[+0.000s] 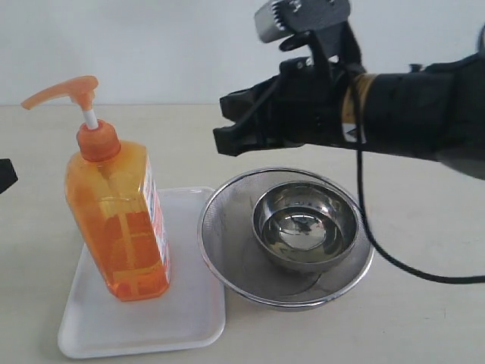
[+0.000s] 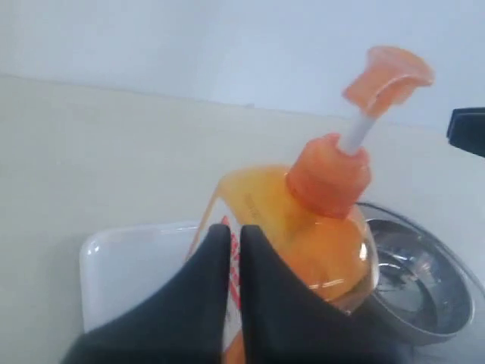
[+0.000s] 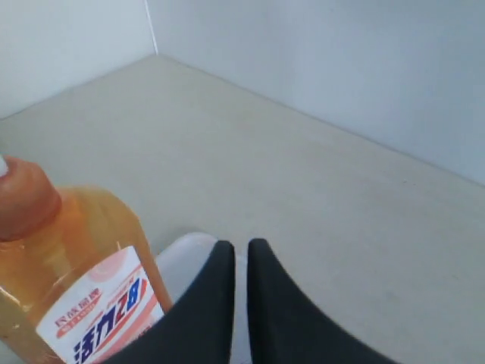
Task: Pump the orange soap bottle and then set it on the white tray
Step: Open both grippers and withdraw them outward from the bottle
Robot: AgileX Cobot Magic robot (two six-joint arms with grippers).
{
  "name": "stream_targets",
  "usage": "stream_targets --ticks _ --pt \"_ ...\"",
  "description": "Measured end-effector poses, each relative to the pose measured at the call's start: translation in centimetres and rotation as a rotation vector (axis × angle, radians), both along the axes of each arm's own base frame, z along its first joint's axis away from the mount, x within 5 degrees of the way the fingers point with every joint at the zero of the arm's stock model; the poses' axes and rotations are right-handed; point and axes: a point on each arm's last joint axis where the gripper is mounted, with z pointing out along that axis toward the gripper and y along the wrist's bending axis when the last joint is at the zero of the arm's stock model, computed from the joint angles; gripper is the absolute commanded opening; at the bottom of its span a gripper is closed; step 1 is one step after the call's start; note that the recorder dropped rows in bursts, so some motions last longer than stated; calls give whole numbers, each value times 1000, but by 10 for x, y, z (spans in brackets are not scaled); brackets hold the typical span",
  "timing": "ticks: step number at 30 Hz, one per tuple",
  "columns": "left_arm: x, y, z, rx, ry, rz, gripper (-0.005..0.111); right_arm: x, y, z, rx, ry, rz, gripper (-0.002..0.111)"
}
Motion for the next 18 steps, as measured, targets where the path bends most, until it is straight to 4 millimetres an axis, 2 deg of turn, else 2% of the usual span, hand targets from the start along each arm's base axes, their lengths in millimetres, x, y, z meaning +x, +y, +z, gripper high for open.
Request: stream_targets --ticks 4,8,12,18 --pt "-11 2 -7 -42 -42 -14 5 -23 -23 22 16 -38 -54 2" --pt "-19 3 -16 -94 -75 -32 5 -48 -50 35 20 -52 -124 2" --pt "-26 1 -23 -168 -116 -64 5 -68 -74 33 11 -10 -214 2" --pt "-32 -2 -35 -164 -111 -125 5 -93 -101 20 -15 23 -297 2"
